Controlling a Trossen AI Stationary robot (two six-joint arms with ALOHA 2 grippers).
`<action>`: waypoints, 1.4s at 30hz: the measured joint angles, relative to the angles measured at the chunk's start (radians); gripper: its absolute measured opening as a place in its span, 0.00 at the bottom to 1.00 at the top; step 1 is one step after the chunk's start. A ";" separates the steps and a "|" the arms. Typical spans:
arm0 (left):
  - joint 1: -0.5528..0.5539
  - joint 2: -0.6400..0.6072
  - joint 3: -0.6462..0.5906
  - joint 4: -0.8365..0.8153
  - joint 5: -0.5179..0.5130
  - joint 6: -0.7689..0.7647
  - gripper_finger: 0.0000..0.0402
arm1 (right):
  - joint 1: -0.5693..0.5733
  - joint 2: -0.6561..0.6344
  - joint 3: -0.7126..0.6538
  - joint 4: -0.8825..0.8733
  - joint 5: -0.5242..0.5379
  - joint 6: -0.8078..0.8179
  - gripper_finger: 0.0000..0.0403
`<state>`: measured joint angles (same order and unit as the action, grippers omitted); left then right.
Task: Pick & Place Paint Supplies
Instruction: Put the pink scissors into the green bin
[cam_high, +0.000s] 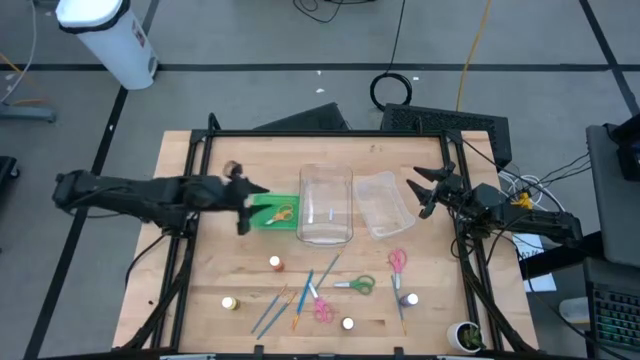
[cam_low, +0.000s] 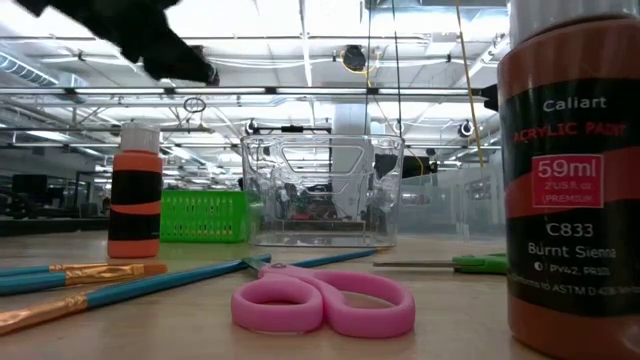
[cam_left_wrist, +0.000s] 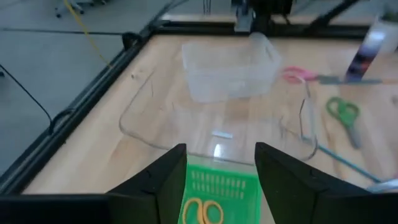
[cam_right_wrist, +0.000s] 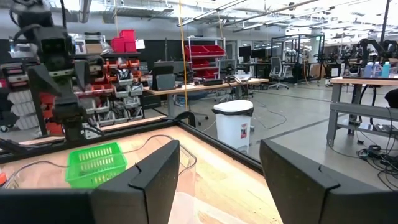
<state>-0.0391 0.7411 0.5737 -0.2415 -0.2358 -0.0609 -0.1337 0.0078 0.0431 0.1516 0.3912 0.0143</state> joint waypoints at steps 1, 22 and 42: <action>0.000 -0.053 -0.036 0.014 0.001 -0.012 0.48 | 0.000 0.000 0.000 -0.001 0.000 0.000 0.53; -0.002 -0.659 -0.385 0.139 -0.071 -0.010 0.46 | 0.000 0.000 0.000 0.030 -0.003 0.032 0.54; -0.002 -0.643 -0.386 0.141 -0.085 0.004 0.46 | 0.009 0.059 0.000 0.331 -0.215 0.534 0.53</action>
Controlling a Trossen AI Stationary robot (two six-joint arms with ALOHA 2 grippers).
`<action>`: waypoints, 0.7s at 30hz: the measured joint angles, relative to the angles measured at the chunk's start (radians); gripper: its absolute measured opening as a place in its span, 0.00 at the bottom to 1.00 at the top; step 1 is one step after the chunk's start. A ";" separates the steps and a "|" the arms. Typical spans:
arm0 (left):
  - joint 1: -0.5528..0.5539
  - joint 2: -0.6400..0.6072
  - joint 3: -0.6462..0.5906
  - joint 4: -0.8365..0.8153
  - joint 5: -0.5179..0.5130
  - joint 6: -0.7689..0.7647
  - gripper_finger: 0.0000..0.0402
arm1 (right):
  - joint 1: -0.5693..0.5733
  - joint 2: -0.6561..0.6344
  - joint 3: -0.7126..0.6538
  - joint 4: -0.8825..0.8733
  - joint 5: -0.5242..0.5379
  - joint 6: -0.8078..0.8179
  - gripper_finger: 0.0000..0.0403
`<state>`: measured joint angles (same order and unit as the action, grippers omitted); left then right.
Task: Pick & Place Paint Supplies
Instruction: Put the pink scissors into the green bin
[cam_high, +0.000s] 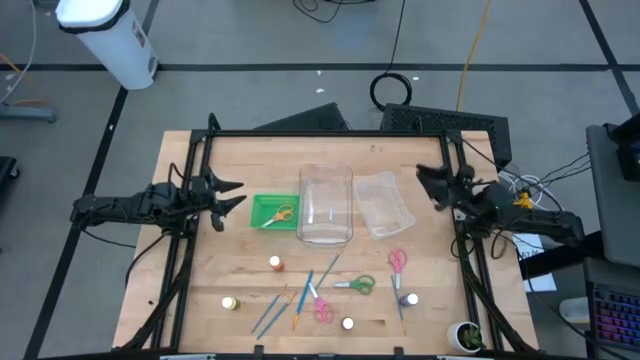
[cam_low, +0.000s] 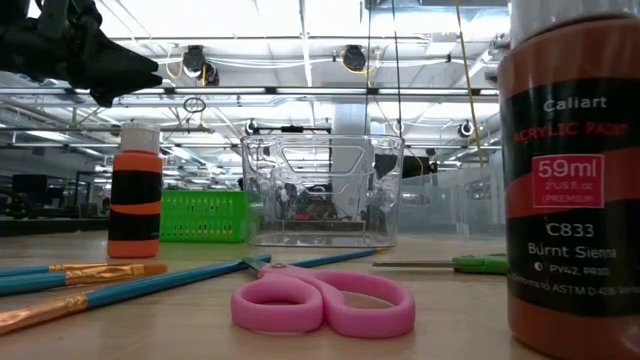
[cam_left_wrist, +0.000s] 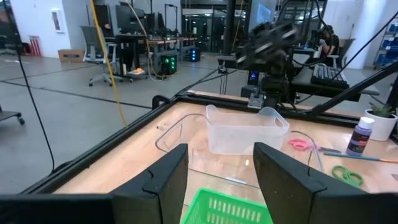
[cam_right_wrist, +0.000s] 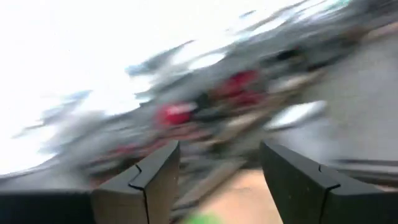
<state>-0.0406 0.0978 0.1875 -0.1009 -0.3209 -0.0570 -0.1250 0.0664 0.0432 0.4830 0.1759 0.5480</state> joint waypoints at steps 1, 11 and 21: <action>0.000 0.000 0.000 0.000 0.001 0.000 0.46 | 0.018 0.037 0.000 0.091 -0.105 0.023 0.53; 0.000 0.000 0.000 0.000 0.002 0.000 0.46 | 0.614 0.739 0.412 0.091 0.178 -0.347 0.54; 0.000 0.000 0.000 -0.001 0.005 0.000 0.46 | 0.851 1.173 1.121 -1.404 0.459 0.576 0.54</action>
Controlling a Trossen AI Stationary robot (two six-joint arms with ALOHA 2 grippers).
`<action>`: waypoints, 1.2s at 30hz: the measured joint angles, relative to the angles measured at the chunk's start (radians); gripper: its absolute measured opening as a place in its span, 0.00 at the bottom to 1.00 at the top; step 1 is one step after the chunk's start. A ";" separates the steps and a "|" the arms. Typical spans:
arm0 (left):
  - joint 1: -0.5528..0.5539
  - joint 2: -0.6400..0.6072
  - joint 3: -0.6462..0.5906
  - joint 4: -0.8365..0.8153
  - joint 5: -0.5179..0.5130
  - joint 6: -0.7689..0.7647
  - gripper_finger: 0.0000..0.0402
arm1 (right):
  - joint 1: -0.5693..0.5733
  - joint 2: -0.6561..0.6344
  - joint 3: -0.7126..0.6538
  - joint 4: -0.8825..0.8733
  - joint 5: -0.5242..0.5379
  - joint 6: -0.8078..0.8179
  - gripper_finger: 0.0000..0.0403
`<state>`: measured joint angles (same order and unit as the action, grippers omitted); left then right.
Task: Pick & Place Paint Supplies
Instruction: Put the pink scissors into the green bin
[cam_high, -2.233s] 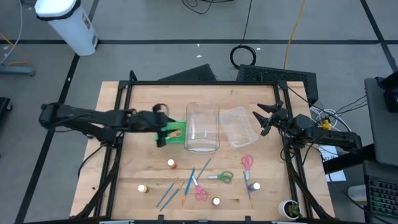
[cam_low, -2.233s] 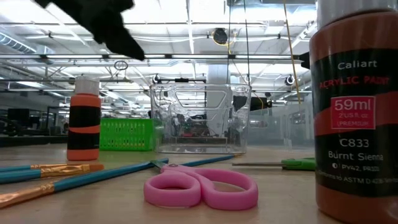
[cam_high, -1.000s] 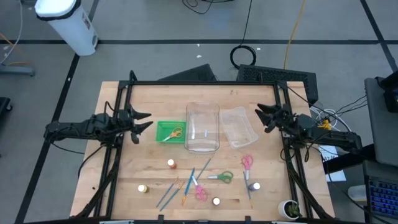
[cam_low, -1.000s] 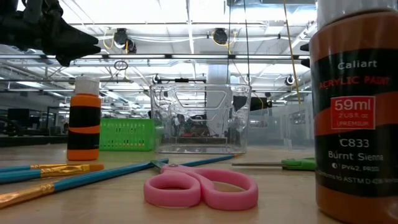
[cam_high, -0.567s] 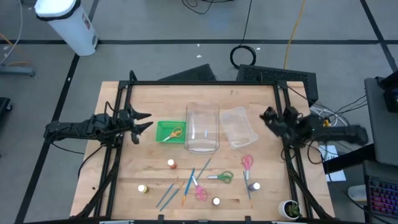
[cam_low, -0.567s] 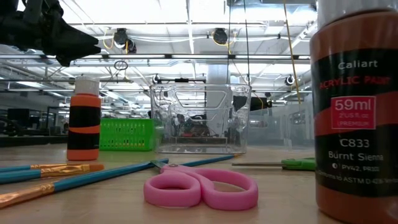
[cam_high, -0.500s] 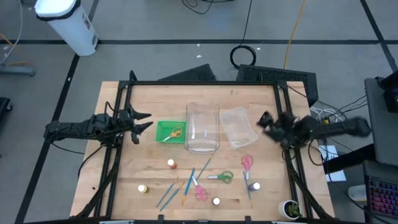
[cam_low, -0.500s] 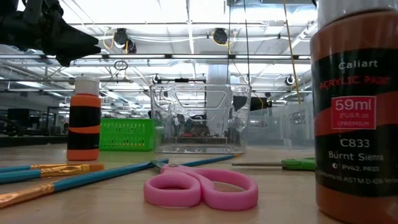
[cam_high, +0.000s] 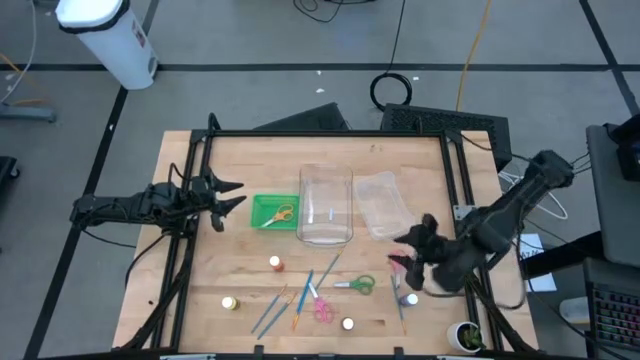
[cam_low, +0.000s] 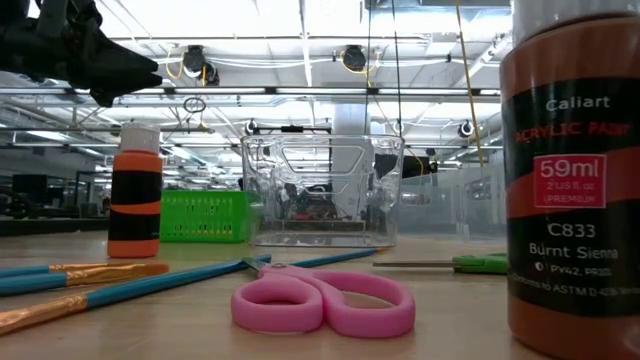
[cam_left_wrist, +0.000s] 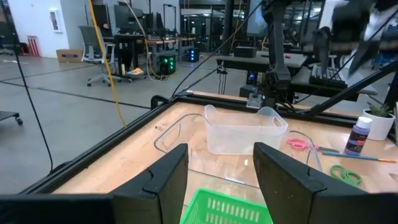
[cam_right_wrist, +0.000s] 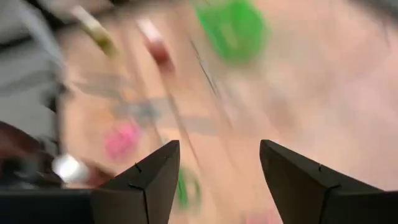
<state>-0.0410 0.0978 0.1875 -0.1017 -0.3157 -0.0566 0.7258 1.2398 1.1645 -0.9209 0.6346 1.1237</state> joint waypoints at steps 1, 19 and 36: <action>0.000 0.000 0.000 0.000 0.000 0.000 0.46 | 0.001 0.023 0.005 -0.072 -0.048 0.102 0.54; 0.000 0.000 0.000 0.000 0.000 0.000 0.46 | -0.099 0.123 -0.514 0.304 -0.377 0.539 0.51; 0.000 0.000 0.000 0.000 0.000 0.000 0.46 | -0.142 0.170 -0.551 0.236 -0.378 0.587 0.23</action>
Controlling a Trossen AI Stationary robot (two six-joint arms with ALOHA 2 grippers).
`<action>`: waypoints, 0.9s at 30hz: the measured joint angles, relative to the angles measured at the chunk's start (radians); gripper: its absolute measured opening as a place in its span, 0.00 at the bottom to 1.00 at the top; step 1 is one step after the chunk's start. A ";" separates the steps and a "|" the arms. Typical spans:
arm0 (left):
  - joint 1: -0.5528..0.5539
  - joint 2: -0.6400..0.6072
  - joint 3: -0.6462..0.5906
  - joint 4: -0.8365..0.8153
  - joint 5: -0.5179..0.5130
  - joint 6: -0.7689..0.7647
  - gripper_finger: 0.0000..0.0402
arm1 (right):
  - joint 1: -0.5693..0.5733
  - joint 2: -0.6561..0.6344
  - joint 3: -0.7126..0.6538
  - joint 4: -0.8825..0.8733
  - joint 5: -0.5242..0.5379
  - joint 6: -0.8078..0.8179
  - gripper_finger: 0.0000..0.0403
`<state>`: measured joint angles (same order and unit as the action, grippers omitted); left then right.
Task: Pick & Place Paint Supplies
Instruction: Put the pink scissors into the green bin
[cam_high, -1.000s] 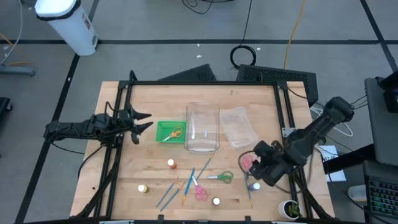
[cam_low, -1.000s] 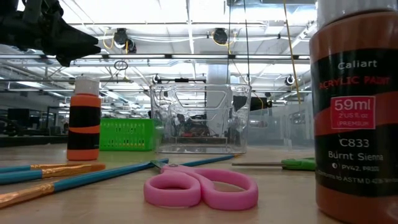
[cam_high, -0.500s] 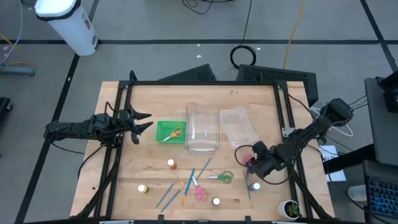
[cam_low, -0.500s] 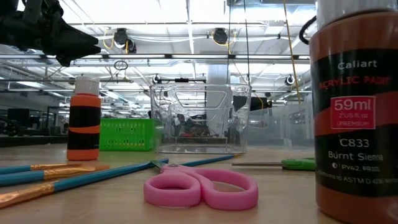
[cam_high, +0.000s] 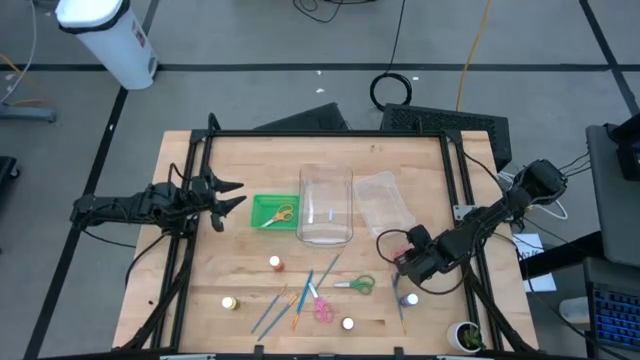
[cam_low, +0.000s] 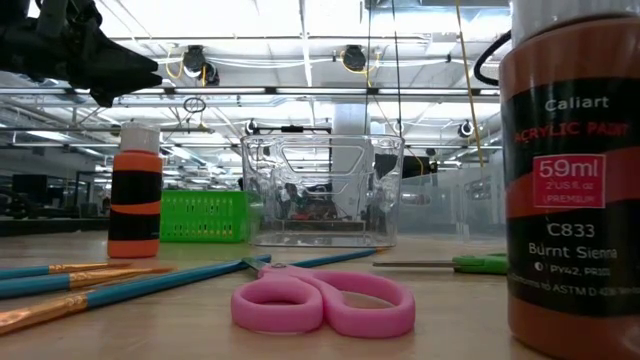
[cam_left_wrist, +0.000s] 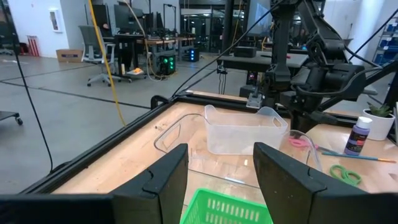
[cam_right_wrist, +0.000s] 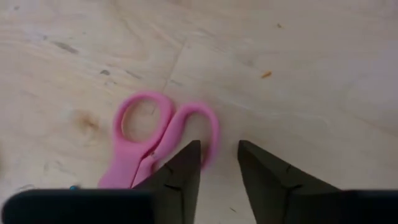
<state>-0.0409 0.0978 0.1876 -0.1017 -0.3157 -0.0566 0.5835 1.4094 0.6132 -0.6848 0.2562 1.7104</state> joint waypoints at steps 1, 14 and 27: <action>0.000 0.000 0.000 0.000 0.000 0.000 0.46 | 0.000 0.007 0.000 -0.004 -0.001 0.005 0.20; 0.000 0.000 0.000 0.000 0.000 0.000 0.46 | 0.001 0.057 -0.001 -0.020 0.005 0.006 0.01; 0.000 0.000 0.000 0.000 0.000 0.000 0.46 | 0.013 -0.141 0.057 0.005 0.250 -0.152 0.00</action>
<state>-0.0410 0.0978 0.1879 -0.1016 -0.3157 -0.0566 0.5967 1.2680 0.6702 -0.6800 0.5064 1.5582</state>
